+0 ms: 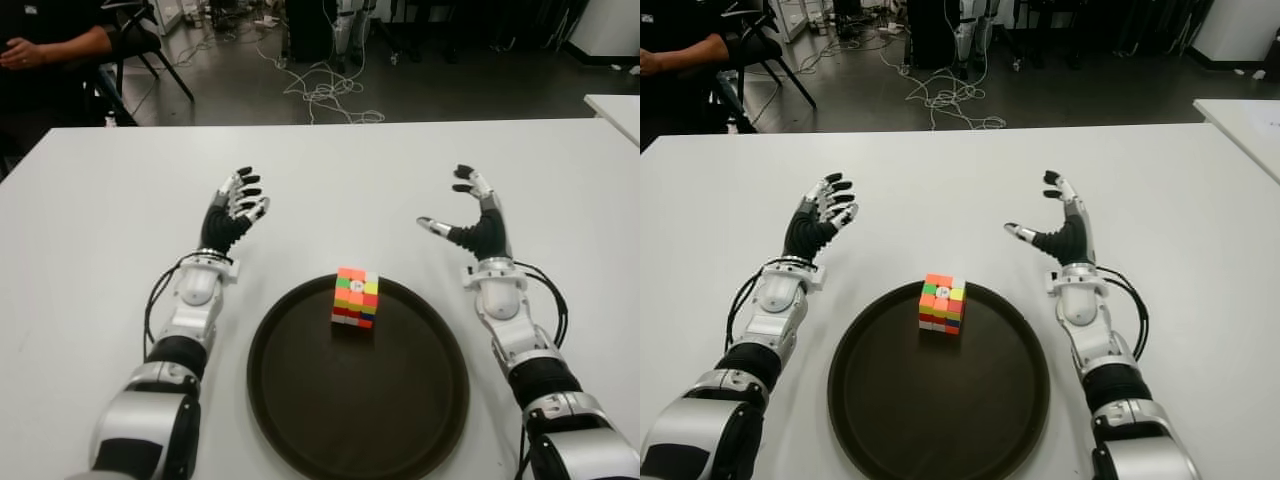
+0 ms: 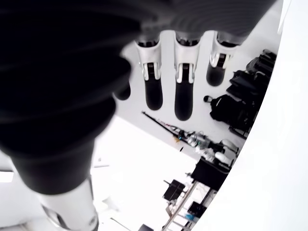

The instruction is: Pick up the Rubik's Cube and put it in the plate

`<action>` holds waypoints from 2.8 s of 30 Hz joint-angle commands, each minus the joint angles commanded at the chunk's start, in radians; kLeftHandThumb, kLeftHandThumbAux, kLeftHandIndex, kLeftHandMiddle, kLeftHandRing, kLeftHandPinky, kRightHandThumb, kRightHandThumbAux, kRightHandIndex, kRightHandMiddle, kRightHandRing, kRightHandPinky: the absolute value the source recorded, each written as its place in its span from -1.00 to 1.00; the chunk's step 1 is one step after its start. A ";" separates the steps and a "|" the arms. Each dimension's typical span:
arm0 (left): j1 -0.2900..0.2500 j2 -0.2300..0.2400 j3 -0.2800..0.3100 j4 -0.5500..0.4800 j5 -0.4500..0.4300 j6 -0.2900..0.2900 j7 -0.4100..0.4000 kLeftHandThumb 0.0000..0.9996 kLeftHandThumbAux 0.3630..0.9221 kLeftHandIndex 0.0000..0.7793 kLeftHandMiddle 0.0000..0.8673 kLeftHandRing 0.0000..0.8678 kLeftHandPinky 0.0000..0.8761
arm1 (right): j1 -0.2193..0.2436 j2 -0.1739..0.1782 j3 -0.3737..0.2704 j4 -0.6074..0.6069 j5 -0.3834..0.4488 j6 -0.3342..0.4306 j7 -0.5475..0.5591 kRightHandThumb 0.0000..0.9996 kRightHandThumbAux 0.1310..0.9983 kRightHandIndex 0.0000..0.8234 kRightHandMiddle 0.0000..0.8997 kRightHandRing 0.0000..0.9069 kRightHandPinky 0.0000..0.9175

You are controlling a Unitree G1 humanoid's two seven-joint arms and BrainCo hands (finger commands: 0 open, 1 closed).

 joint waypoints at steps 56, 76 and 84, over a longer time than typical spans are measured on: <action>-0.004 0.000 0.009 0.012 -0.012 0.000 -0.030 -0.62 0.27 -0.63 -0.54 -0.52 -0.47 | -0.044 0.050 -0.116 0.088 0.278 0.007 0.270 -0.93 0.56 -0.50 -0.40 -0.41 -0.47; -0.008 -0.004 0.017 0.021 -0.034 0.002 -0.055 -0.55 0.33 -0.63 -0.54 -0.54 -0.51 | -0.049 0.056 -0.135 0.087 0.294 0.019 0.285 -0.93 0.59 -0.47 -0.36 -0.38 -0.43; -0.009 -0.006 0.022 0.027 -0.041 -0.010 -0.064 -0.58 0.28 -0.64 -0.56 -0.55 -0.52 | -0.048 0.056 -0.137 0.082 0.294 0.024 0.288 -0.95 0.62 -0.46 -0.36 -0.38 -0.44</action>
